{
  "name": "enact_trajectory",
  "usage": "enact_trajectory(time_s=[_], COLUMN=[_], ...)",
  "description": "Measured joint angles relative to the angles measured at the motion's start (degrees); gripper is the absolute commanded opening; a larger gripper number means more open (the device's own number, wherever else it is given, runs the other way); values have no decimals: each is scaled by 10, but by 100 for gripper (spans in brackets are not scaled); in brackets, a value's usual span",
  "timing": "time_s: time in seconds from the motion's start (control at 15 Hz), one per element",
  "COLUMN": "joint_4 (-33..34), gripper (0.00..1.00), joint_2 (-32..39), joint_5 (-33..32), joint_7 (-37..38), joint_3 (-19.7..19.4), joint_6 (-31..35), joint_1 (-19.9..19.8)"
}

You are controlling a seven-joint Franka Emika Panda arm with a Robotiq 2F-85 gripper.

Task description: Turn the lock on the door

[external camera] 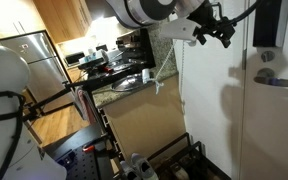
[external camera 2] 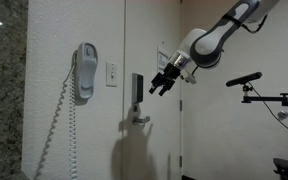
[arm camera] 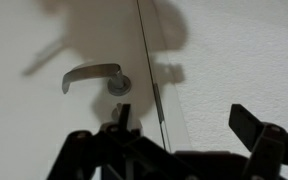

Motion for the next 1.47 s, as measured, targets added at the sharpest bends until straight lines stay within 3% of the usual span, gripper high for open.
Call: enact_trajectory(time_s=[0.33, 0.67, 1.0, 1.47], joint_4=[44, 98, 144, 169], gripper=[100, 100, 100, 100], joint_2=[-13, -54, -101, -132], joint_5=[-44, -72, -74, -73], joint_7=[8, 17, 22, 22], joint_3=[-141, -237, -272, -274], joint_6=[-4, -15, -49, -72], joint_1=[135, 240, 289, 297])
